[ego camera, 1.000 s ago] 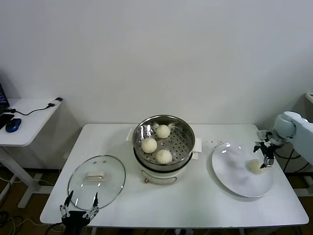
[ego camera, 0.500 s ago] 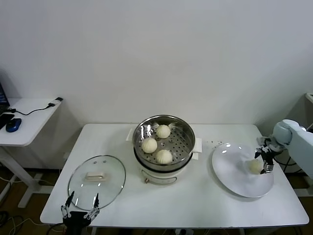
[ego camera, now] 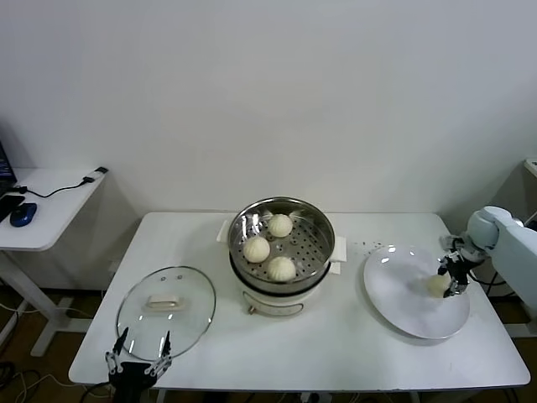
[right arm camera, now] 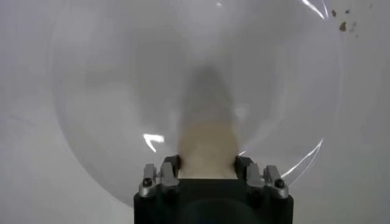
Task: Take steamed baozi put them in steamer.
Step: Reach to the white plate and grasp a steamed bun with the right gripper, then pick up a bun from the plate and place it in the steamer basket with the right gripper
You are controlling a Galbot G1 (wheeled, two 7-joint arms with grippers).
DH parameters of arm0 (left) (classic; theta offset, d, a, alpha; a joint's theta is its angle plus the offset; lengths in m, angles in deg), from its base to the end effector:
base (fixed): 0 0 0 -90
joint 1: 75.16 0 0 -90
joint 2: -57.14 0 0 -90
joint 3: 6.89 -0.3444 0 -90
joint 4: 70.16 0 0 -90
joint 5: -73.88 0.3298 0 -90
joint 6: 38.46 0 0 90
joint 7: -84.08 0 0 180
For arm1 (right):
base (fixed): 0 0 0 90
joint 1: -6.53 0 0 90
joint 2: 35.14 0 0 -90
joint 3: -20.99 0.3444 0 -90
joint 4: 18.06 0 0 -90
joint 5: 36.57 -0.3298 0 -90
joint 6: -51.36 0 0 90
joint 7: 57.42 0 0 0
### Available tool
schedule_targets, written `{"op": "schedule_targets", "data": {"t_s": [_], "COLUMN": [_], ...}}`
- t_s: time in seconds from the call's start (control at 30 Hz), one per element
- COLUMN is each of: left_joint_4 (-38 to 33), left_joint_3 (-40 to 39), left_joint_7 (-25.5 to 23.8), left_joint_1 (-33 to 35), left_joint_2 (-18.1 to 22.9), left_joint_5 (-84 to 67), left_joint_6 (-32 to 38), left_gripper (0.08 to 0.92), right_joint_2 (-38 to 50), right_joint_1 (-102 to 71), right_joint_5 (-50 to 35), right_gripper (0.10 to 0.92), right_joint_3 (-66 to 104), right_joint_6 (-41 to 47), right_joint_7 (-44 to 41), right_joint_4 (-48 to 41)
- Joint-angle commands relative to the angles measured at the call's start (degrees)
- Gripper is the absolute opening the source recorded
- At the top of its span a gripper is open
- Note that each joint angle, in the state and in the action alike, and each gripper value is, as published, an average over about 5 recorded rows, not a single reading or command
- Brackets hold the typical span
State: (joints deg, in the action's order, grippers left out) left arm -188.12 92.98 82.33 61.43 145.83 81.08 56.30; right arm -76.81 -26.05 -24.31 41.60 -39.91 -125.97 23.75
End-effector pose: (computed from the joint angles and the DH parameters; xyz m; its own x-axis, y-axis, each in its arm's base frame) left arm 0.0602 0.0543 -0.3381 -0.9668 -0.0921 0.2383 -0.0307 0.9678 0.2497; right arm 0.5019 -0.3041 -0.2289 -0.0458 0.0211 0.9987 -0.9915 0.1206 -0.0480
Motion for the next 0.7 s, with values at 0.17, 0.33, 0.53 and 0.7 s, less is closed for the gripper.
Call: {"op": "schedule_targets", "data": {"t_s": [0.17,0.33,0.53,0.7], "left_joint_4": [0.14,-0.04,-0.09,0.29], "left_joint_3": [-0.15,-0.44,-1.31,-1.64], "left_joint_7": [-0.13,-0.26,-0.6,-1.22], "left_joint_1": [0.56,0.57,0.34,0.05], "left_joint_2": [-0.07,-0.14,-0.2,-0.21], "left_joint_5": [-0.01,-0.16,-0.43,-0.64], "left_joint_6": [0.65,0.87,1.46,2.12], "left_gripper": [0.823,0.823,0.823,0.823], "right_joint_2": [1.67,0.03,-7.05,-14.04], "right_joint_1": [9.51,25.26,43.72,52.31], "right_joint_5": [-13.43,-28.24,-46.95,-59.51], "right_gripper": [0.569,0.569,0.576,0.577], "right_joint_3": [-10.65,-25.87,-43.85,-52.81], "right_joint_6": [3.22,7.59,12.18,15.26], "right_joint_7": [0.03,1.03,3.15,5.36], "right_joint_4": [3.38,6.34,10.23,13.82]}}
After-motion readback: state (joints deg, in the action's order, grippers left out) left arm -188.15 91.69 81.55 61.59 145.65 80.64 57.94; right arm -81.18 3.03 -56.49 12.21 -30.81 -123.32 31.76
